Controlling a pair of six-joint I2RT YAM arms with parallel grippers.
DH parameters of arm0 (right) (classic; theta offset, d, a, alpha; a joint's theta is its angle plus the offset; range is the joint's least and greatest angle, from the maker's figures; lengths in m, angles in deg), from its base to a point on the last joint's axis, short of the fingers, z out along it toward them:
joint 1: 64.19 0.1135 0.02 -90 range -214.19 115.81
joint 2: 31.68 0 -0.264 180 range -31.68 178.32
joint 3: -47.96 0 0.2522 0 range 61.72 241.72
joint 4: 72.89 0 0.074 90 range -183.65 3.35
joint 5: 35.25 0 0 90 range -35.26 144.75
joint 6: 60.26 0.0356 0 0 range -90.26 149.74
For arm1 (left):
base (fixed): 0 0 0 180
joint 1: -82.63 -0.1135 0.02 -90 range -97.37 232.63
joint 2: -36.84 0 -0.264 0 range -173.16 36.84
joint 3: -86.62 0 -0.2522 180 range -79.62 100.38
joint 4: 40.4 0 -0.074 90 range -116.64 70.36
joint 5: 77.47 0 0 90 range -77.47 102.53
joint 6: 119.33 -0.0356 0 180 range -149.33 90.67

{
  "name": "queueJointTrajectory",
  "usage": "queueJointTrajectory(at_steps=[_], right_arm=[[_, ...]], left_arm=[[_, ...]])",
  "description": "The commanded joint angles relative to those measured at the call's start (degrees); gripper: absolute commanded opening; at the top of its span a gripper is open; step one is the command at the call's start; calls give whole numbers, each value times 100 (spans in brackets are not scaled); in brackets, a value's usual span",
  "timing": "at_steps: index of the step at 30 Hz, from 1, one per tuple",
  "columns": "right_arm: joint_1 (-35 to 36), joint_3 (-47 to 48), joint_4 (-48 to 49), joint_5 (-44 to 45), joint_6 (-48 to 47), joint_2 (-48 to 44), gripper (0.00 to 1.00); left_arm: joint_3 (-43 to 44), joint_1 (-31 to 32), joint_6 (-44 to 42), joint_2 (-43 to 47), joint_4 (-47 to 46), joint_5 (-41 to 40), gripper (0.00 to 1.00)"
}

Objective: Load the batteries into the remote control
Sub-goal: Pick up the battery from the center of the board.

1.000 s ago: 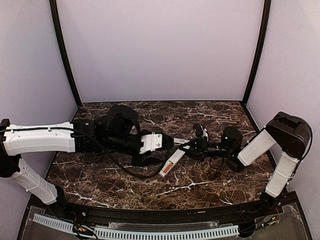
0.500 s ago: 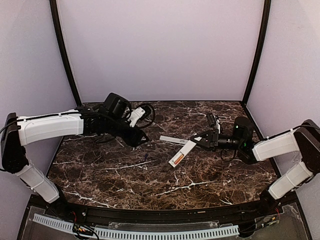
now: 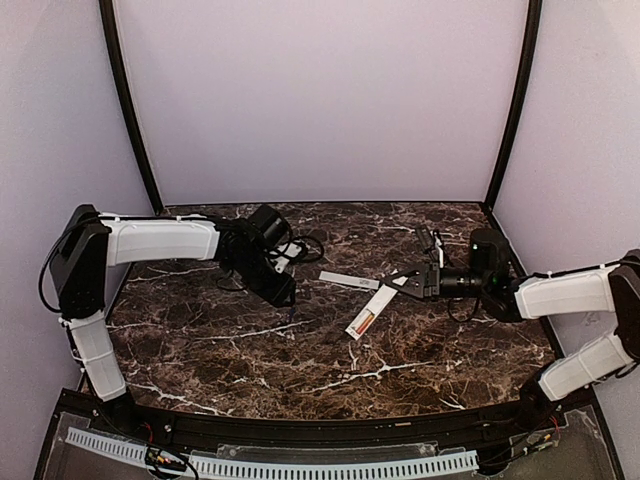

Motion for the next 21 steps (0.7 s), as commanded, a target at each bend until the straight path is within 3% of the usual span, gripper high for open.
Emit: queueJointTrajectory(at_steps=[1,21], right_arm=[[-30,218,-349,40,-367,-131,0],[-32,267,-536,94,-545,-135,0]], left_arm=[[239,-8,32,-222,489,-116,42],[751,72,-226,-1122,692,-298,39]])
